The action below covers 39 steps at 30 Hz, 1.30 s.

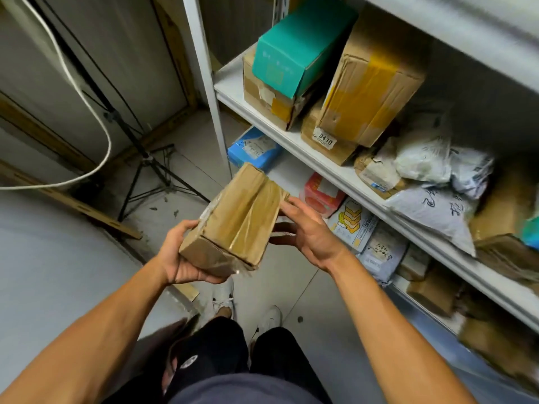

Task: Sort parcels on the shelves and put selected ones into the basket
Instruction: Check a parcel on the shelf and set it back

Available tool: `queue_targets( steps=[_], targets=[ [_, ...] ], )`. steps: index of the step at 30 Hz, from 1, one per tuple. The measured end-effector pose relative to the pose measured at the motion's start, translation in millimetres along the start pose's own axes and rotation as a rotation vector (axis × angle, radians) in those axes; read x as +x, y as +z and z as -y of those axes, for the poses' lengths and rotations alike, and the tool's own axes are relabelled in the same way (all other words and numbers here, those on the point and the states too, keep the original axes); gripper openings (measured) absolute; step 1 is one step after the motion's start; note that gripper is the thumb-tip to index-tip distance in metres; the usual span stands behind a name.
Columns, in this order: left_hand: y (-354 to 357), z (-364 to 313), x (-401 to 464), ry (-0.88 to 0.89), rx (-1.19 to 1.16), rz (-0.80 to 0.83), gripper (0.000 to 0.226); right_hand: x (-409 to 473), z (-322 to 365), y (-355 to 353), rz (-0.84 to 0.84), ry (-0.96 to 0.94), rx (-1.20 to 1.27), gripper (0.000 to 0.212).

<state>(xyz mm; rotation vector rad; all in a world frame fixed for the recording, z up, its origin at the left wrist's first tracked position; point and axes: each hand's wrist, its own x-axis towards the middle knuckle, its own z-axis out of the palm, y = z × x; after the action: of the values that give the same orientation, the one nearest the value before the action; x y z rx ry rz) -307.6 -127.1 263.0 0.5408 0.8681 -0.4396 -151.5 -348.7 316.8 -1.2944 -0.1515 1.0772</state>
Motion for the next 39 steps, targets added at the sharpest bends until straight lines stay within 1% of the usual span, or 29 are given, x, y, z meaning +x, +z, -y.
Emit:
queue_targets(
  steps=[2, 4, 6, 8, 10, 12, 14, 16, 18, 19, 20, 22, 24, 25, 27, 29, 32, 34, 36, 39],
  targets=[
    [-3.6, -0.7, 0.3, -0.024, -0.033, 0.059, 0.067, 4.1, 2.9, 4.8, -0.009, -0.003, -0.014, 0.035],
    [-7.4, -3.9, -0.6, -0.06, -0.005, 0.13, 0.067, 7.8, 4.7, 6.5, -0.098, -0.001, -0.004, 0.044],
    [-11.3, -8.6, -1.5, -0.155, 0.036, 0.283, 0.076, 12.5, 0.2, 1.4, -0.201, -0.027, -0.036, 0.055],
    [-9.3, -17.5, -2.6, -0.219, 0.073, 0.448, 0.083, 16.5, -7.6, -4.9, -0.253, -0.039, -0.061, 0.065],
    [2.4, -28.8, -5.0, -0.241, 0.122, 0.517, 0.088, 21.1, -15.7, -10.8, -0.258, -0.023, 0.004, 0.077],
    [12.2, -38.2, -3.1, -0.238, 0.133, 0.521, 0.095, 26.8, -21.2, -14.1, -0.261, 0.013, 0.091, 0.075],
    [14.0, -43.9, 3.1, -0.228, 0.124, 0.451, 0.102, 31.5, -24.8, -15.6, -0.274, 0.048, 0.156, 0.071],
    [14.2, -45.0, 9.6, -0.221, 0.138, 0.374, 0.103, 35.4, -27.2, -16.7, -0.283, 0.078, 0.253, 0.066],
    [18.6, -41.9, 16.4, -0.167, 0.178, 0.257, 0.093, 39.5, -28.2, -14.8, -0.283, 0.101, 0.345, 0.05],
    [22.4, -39.5, 21.0, -0.117, 0.194, 0.178, 0.088, 41.2, -27.8, -12.2, -0.285, 0.117, 0.388, 0.046],
    [26.9, -36.5, 26.2, -0.052, 0.199, 0.097, 0.084, 43.9, -28.6, -8.8, -0.306, 0.135, 0.409, 0.047],
    [34.7, -28.9, 41.1, 0.104, 0.177, -0.064, 0.084, 53.2, -36.9, -3.1, -0.338, 0.158, 0.37, 0.058],
    [39.3, -20.5, 62.9, 0.256, 0.165, -0.189, 0.092, 68.0, -51.0, 2.9, -0.365, 0.189, 0.215, 0.075],
    [40.6, -14.9, 75.3, 0.314, 0.171, -0.222, 0.096, 76.3, -59.9, 4.9, -0.374, 0.215, 0.129, 0.082],
    [40.2, -5.7, 104.8, 0.394, 0.178, -0.254, 0.096, 95.7, -78.6, 4.7, -0.392, 0.254, 0.015, 0.089],
    [32.9, -1.2, 141.2, 0.435, 0.144, -0.286, 0.093, 119.2, -99.7, -3.6, -0.431, 0.268, 0.01, 0.088],
    [16.4, -0.8, 202.2, 0.417, 0.084, -0.288, 0.1, 160.1, -132.4, -30.0, -0.494, 0.232, 0.029, 0.077],
    [6.5, -5.1, 245.1, 0.411, 0.083, -0.265, 0.1, 190.1, -153.2, -52.6, -0.541, 0.189, 0.0, 0.072],
    [0.6, -13.6, 288.5, 0.431, 0.107, -0.233, 0.097, 217.9, -167.7, -72.5, -0.582, 0.127, -0.014, 0.065],
    [3.1, -30.7, 347.0, 0.495, 0.126, -0.207, 0.099, 255.7, -183.3, -100.5, -0.639, 0.046, -0.012, 0.054]
  ],
)
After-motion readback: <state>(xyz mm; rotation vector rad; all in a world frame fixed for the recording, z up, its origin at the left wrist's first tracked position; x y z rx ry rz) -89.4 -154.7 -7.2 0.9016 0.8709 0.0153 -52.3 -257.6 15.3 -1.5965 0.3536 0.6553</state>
